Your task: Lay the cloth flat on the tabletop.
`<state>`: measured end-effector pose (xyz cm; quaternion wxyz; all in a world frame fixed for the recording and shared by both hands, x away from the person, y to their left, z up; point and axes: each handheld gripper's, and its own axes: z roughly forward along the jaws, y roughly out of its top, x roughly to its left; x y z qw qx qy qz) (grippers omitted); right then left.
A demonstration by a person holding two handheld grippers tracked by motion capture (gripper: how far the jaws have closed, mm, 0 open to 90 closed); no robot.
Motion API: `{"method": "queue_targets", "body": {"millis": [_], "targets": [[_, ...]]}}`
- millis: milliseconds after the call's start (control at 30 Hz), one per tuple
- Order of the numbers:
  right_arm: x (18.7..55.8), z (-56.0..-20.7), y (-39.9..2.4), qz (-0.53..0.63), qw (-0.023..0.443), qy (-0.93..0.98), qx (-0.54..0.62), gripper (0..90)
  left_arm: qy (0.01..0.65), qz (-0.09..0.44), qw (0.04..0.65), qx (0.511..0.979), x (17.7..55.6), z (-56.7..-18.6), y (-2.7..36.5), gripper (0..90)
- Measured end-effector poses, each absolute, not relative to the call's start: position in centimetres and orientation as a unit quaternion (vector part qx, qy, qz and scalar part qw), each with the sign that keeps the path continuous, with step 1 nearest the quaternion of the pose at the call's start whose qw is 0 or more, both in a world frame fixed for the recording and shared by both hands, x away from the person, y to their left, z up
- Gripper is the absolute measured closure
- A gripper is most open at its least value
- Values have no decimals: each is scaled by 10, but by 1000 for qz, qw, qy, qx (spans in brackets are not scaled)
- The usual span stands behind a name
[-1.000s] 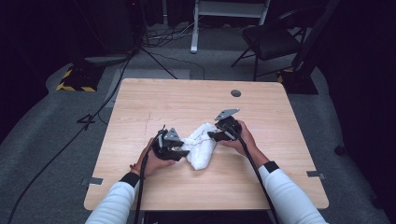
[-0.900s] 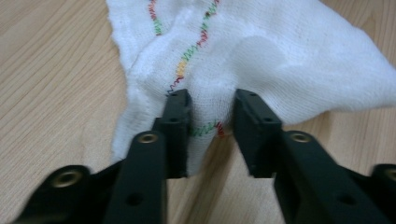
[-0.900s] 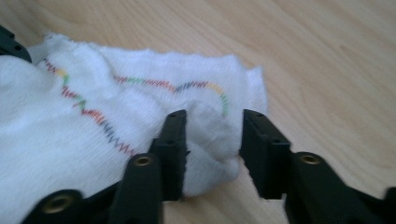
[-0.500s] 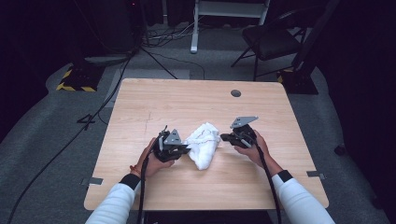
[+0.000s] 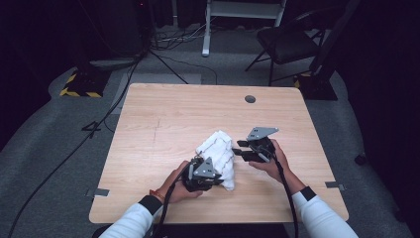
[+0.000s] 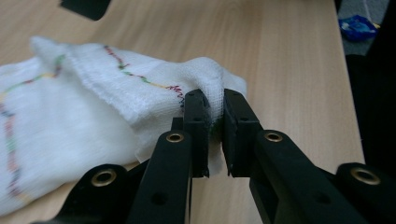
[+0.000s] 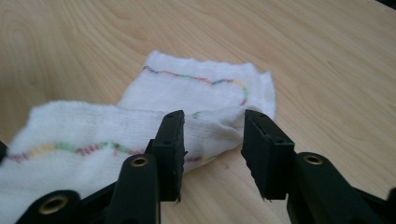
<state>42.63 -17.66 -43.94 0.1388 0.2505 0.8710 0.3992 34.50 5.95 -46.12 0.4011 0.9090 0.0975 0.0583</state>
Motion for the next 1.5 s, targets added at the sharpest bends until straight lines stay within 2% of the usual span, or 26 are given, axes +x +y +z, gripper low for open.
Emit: {"method": "queue_targets", "body": {"millis": [133, 267, 433, 467, 533, 600, 733, 867, 1100, 1300, 1500], "targets": [[414, -442, -175, 398, 130, 876, 238, 537, 82, 44, 397, 913, 344, -472, 40, 785], [405, -449, -171, 387, 117, 887, 224, 499, 72, 30, 389, 918, 339, -480, 25, 719], [403, -460, -168, 363, 104, 899, 221, 517, 57, 39, 380, 923, 334, -479, 19, 532], [404, -463, -170, 348, 107, 904, 225, 525, 57, 48, 379, 923, 334, -476, 21, 444], [405, -464, -170, 342, 111, 905, 226, 524, 72, 61, 376, 922, 335, -470, 27, 411], [406, -468, -174, 334, 106, 907, 232, 522, 89, 72, 375, 920, 339, -464, 34, 299], [404, -473, -184, 311, 117, 913, 237, 514, 126, 89, 407, 900, 348, -454, 58, 227], [402, -475, -195, 300, 118, 914, 246, 512, 177, 104, 425, 882, 365, -451, 77, 216], [397, -475, -213, 280, 126, 917, 254, 509, 271, 131, 389, 871, 403, -469, 95, 233], [395, -461, -220, 330, 140, 895, 267, 501, 294, 136, 370, 871, 425, -482, 95, 281], [377, -454, -196, 370, 126, 893, 225, 457, 305, 84, 370, 873, 444, -493, 92, 303]]}}
